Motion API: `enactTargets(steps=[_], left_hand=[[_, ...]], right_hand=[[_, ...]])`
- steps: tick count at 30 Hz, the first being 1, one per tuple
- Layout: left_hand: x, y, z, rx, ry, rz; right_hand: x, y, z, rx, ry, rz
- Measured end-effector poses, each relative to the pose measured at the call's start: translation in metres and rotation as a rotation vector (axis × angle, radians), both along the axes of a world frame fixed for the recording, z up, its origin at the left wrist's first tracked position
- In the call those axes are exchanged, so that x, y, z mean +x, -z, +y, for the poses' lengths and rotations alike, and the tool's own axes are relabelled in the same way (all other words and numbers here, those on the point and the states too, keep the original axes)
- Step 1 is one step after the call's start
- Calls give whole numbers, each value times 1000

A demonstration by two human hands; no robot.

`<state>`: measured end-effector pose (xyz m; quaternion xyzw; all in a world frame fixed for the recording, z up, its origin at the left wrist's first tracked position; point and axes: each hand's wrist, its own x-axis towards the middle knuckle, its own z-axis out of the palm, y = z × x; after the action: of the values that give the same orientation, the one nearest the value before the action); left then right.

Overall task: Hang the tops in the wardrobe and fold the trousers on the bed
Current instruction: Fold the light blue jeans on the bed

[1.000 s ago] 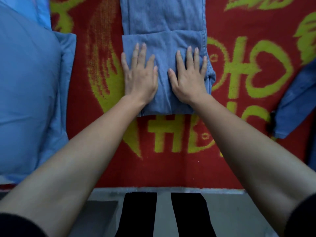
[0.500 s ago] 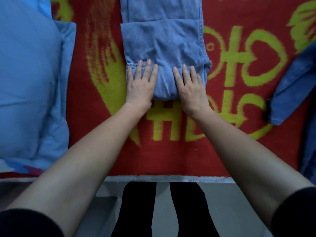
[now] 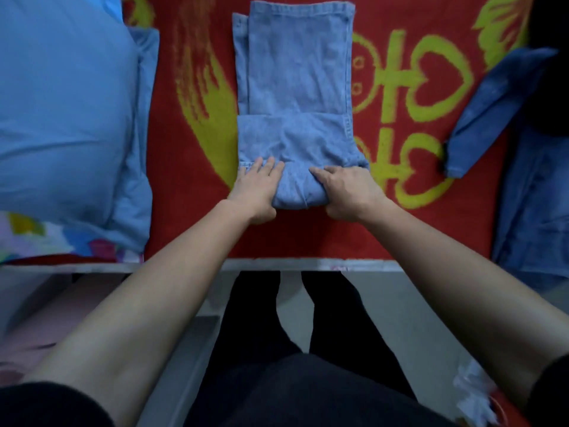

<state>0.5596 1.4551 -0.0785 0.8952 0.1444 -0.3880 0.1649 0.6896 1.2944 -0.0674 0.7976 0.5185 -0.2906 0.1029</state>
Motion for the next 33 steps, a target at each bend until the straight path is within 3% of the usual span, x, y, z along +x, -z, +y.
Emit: enactTargets(steps=[6,11,14,18,20,24,27,30,33], left_hand=[[-46,-26,-43,-236,-2,110],[-18,-42,-5,-286,-70,87],[12,-47,49,-368,-288,2],[46,-34,108,-395,-627,-188],[61,-17,119,-325,-744,-360],[72,13,111,149,-890,-673],[62,29,79,172,-815,-641],[39,49,49,214,-531,-466],[31,74,43,201,-463,-356]], right_hand=[[-39,-29,-39,-170,-79,216],[5,-50,-12,-250,7,333],[56,-50,13,-221,201,402],[113,-27,46,46,468,396],[125,-7,62,193,620,394],[111,32,71,365,751,156],[76,48,59,340,606,63],[44,61,43,252,380,-14],[36,86,38,154,344,-38]])
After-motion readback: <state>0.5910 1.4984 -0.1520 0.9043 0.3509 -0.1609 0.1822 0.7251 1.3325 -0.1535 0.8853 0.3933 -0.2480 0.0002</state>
